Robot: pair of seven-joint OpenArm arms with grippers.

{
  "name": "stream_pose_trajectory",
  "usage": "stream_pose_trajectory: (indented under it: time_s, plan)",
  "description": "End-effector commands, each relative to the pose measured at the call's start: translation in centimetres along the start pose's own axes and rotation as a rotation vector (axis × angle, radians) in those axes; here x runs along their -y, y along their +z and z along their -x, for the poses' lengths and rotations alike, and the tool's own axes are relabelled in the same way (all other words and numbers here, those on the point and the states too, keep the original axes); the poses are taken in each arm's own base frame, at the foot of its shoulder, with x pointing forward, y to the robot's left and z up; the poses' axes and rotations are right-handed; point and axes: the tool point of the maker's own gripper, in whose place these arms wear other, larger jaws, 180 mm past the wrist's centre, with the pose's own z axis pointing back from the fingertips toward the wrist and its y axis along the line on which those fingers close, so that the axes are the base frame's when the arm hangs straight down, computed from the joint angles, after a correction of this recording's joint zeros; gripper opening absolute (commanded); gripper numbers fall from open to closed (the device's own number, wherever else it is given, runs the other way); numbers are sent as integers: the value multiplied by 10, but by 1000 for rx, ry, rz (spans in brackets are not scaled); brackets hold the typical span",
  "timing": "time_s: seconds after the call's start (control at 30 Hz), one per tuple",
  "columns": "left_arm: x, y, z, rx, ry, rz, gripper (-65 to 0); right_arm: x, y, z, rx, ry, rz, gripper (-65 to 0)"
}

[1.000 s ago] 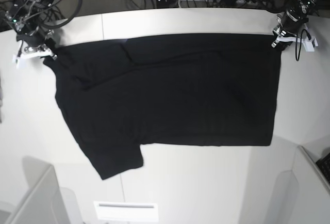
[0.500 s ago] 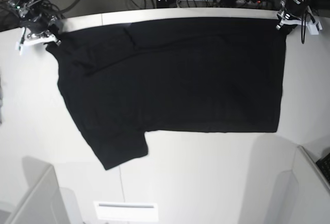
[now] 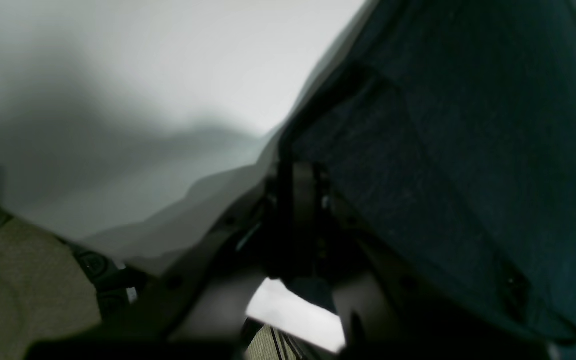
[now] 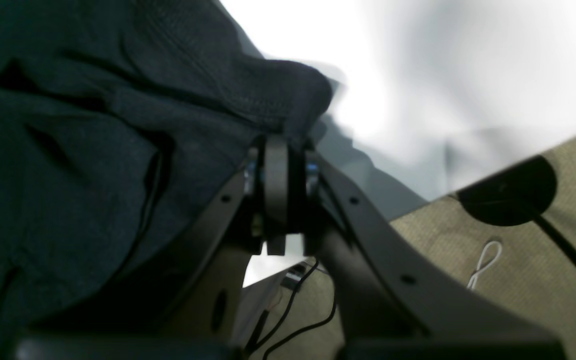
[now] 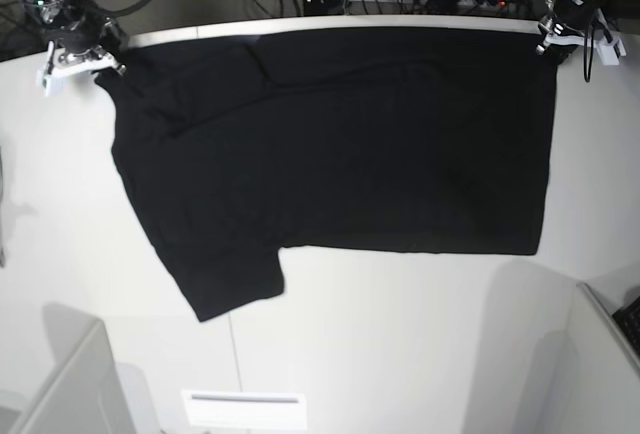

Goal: Fold the T-shirt properly
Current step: 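Drag the held shoulders back along the table, smoothing the shirt, then release the shirt and move the right gripper to the hem corner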

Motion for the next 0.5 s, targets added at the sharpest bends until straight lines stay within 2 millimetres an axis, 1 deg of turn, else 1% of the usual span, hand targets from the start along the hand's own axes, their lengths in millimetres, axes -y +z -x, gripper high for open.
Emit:
stream_pose_trajectory:
  time_s: [0.0,0.17,0.2,0.23,0.3,0.33,0.37,0.4,0.43,0.47]
  plan:
    - [-9,5,-2,-7,-18,-35,-650,1,5,-10,34,18,4,-650]
    - [-12,7,-2,-3,-13,-42,-647,1,5,-10,32,17,3,-650]
    - [-12,7,-2,-3,-13,-42,-566,1,5,-10,32,17,3,-575]
    - [-12,7,-3,-2,-13,-43,-474,4,6,-9,32,14,10,-486]
    - [-12,7,-3,-2,-14,-42,-314,15,14,-15,66,-11,36,-332]
    - [-12,7,-3,-1,-15,-42,-255,20,18,-15,79,-33,48,-287]
    - [-12,7,-3,0,-14,-43,-196,23,22,-16,98,-51,58,-264]
    - [-13,9,-7,10,-15,-45,-156,27,28,-21,122,-58,72,-264]
    - [-15,13,-13,31,-17,-53,-122,29,33,-25,140,-55,81,-272]
    - [-16,18,-21,58,-19,-60,-100,29,37,-28,151,-49,86,-281]
